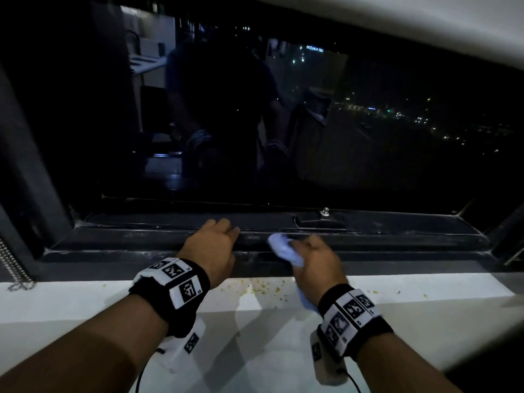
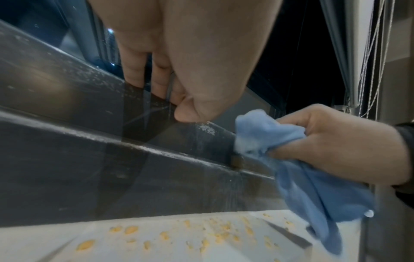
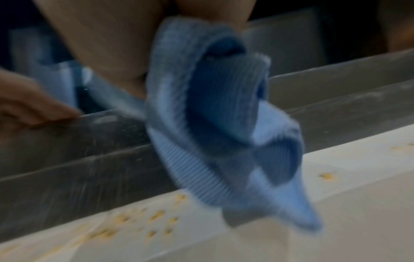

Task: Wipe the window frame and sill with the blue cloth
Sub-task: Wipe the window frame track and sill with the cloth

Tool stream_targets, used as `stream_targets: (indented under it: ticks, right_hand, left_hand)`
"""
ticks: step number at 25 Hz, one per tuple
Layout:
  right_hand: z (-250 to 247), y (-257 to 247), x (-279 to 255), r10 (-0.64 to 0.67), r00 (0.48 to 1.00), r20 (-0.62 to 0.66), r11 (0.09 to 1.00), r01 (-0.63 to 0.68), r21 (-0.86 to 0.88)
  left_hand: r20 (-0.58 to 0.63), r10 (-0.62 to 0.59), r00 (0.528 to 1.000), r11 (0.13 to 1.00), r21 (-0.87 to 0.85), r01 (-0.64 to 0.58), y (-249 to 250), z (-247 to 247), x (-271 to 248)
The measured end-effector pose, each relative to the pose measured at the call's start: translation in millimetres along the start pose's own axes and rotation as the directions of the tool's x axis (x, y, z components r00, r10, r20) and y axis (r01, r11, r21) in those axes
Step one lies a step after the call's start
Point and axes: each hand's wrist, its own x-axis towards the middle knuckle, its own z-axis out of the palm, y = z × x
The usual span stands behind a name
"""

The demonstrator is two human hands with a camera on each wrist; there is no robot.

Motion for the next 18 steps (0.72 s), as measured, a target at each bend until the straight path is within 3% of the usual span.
stream_targets:
  ticks: [2, 5, 6, 8, 10, 11, 13, 15, 18]
  right_hand:
    - [5, 3, 5, 0.128, 0.989, -0.076, 0.991, -0.131, -0.034]
    - [26, -29, 9, 0.246, 0.967, -0.071, 0.969, -0.247, -0.004]
    - [33, -43, 8, 0.222, 0.974, -0.046, 0.975, -0.221, 0.037]
    - [43, -55, 6, 0.045, 0.998, 0.049, 0.999, -0.046, 0.023]
    - [38, -43, 8, -0.102, 0.99, 0.096, 0.995, 0.103, -0.004]
    - [31, -32, 10, -0.112, 0.991, 0.073, 0.994, 0.11, 0.024]
    - [16, -10, 13, -0.02, 1.0, 0.001, 0.999, 0.02, 0.044]
    - [12, -8, 10, 0.111, 0.99, -0.085, 0.994, -0.11, 0.017]
    - [37, -40, 10, 0.156, 0.987, -0.039, 0.986, -0.153, 0.066]
  left_hand:
    - [-0.009, -0.003, 1.0, 1.0, -0.009, 0.003, 1, 0, -1]
    - [-0.027, -0.001, 1.0, 1.0, 0.012, 0.001, 3, 2, 0]
    - [-0.031, -0.002, 1.0, 1.0, 0.023, 0.003, 2, 4, 1]
    - [-0.035, 0.0, 0.999, 0.999, 0.033, 0.001, 0, 4, 4]
    - [-0.037, 0.012, 0.999, 1.0, 0.012, -0.012, -3, 4, 4]
    - [-0.044, 0.02, 0.999, 0.999, -0.029, -0.021, -6, 3, 1]
    - [-0.086, 0.045, 0.995, 0.996, -0.072, -0.051, -19, -1, -6]
    - [-0.145, 0.067, 0.987, 0.998, 0.024, -0.064, -36, -3, -14]
    - [-0.109, 0.008, 0.994, 0.997, 0.08, 0.0, -51, -4, -20]
